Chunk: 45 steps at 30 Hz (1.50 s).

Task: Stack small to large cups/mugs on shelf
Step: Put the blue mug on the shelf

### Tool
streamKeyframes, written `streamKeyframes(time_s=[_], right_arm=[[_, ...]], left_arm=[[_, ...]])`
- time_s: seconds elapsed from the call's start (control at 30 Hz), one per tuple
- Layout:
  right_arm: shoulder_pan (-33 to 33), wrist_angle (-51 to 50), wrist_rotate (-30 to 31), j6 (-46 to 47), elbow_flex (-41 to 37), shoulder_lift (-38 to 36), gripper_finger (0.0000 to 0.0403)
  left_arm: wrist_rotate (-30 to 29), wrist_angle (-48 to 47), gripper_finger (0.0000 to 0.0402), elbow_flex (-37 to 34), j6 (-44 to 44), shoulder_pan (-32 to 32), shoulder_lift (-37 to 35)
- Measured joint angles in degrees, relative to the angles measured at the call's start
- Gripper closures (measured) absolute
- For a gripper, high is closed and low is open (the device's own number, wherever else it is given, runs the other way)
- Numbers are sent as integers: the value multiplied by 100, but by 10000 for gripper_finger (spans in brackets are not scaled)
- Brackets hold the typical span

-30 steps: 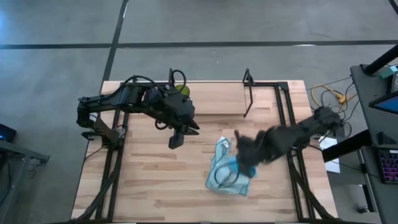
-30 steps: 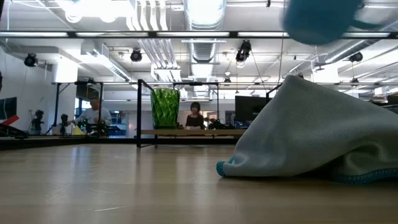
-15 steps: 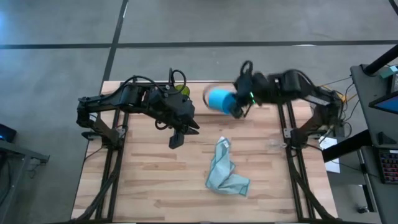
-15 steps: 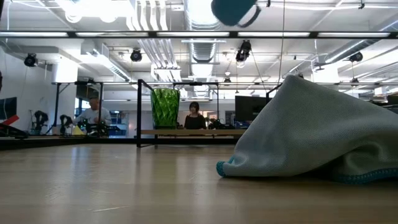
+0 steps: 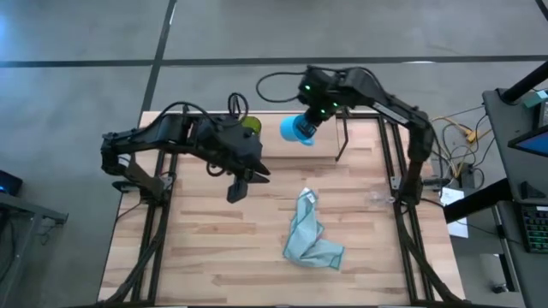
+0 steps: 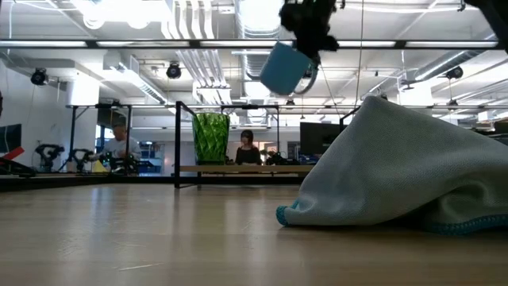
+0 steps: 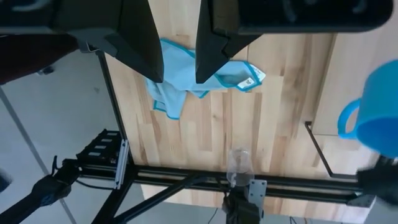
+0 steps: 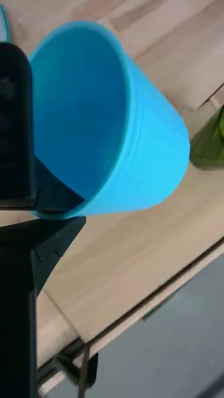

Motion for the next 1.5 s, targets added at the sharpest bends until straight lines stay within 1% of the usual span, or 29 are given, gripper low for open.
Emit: streamKeyframes(time_s=[0.07, 0.13, 0.33, 0.63, 0.8, 0.9, 1.03, 1.27, 1.5], right_arm=[[-129, 45, -208, -156, 50, 215, 394], [-191, 80, -239, -208, 110, 421, 394], [-279, 192, -379, -524, 299, 963, 394], [-349, 411, -338, -970, 474, 1549, 394], [-406, 541, -323, -1045, 518, 1694, 394], [-445, 719, -200, -1120, 514, 1712, 394], [-541, 904, -183, -1052, 506, 1712, 394], [-659, 774, -188, -858, 493, 1723, 394], [-655, 260, -194, -893, 481, 1806, 394]], left_arm=[[0, -2, 322, 2, 0, 0, -70], [-14, 1, 322, 9, 0, 0, -145], [-466, -24, 322, 9, 7, -4, -333], [-586, -51, 322, 7, 8, -4, -416], [-607, -51, 322, 4, 9, -1, -433], [-608, -50, 322, 4, 9, 0, -444], [-608, -50, 322, 2, 11, 0, -443], [-608, -50, 322, 2, 13, 0, -443], [-608, -48, 322, 2, 13, 0, -443]])
